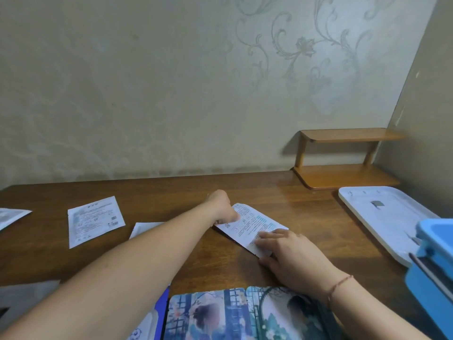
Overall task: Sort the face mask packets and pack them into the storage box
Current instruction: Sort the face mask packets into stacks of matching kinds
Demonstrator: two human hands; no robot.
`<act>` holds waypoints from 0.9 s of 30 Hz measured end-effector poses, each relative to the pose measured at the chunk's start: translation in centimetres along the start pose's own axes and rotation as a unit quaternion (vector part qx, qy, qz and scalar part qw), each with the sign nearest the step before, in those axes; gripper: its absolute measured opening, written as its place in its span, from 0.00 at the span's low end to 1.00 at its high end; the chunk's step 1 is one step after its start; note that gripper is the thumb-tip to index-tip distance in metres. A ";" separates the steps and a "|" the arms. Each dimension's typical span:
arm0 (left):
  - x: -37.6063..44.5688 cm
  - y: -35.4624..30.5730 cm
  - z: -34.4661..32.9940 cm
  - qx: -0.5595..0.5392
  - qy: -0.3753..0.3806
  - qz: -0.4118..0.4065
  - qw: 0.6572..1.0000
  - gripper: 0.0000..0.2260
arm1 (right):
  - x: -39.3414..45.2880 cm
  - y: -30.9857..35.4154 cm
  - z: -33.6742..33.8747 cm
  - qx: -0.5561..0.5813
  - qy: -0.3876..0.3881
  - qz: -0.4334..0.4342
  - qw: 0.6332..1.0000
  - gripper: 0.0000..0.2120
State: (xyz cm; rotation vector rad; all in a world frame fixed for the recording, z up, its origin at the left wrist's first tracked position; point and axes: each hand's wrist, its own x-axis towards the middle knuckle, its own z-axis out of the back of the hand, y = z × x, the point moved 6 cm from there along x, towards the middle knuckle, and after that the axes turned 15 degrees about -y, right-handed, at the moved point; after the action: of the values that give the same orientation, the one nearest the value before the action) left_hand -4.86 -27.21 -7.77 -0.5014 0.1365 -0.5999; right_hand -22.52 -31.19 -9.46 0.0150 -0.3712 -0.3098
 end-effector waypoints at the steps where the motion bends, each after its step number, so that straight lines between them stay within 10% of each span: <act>1: 0.0 0.1 -0.2 -0.023 0.010 0.030 0.999 0.27 | 0.0 0.0 0.1 0.002 -0.001 0.001 1.000 0.17; 9: -0.9 1.0 0.5 -0.228 0.149 0.161 0.949 0.17 | -0.3 -1.3 0.4 0.116 -0.007 -0.059 0.991 0.19; 13: -1.7 0.3 3.3 -0.307 0.074 0.085 0.945 0.08 | 0.0 -2.6 3.4 0.185 -0.196 -0.184 0.945 0.09; 15: -2.7 -0.4 5.8 -0.311 -0.065 -0.021 0.948 0.04 | 0.1 -3.6 3.4 0.327 -0.197 -0.338 0.860 0.14; 17: -4.5 -1.2 8.1 -0.237 -0.215 -0.198 0.926 0.04 | 0.9 -3.1 1.0 0.569 -0.078 -0.445 0.687 0.25; 19: -7.4 -2.1 8.3 -0.151 -0.262 -0.391 0.869 0.06 | 2.0 -1.4 0.0 0.738 0.007 -0.453 0.500 0.32; 21: -9.8 -2.1 7.7 -0.098 -0.251 -0.504 0.821 0.10 | 3.4 -0.8 -0.2 0.786 0.003 -0.450 0.423 0.30; 24: -11.3 -1.4 7.0 -0.015 -0.240 -0.573 0.783 0.13 | 5.0 -0.4 -0.8 0.743 -0.044 -0.471 0.473 0.16; 27: -10.3 0.6 7.2 0.016 -0.160 -0.483 0.861 0.17 | 6.3 -0.1 -1.7 0.725 -0.063 -0.460 0.508 0.15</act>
State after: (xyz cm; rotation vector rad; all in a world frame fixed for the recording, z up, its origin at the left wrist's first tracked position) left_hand -11.12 -17.91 -1.98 -0.6188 -0.4809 -1.4862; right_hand -16.34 -33.25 -8.84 1.9748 -0.6625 -0.9875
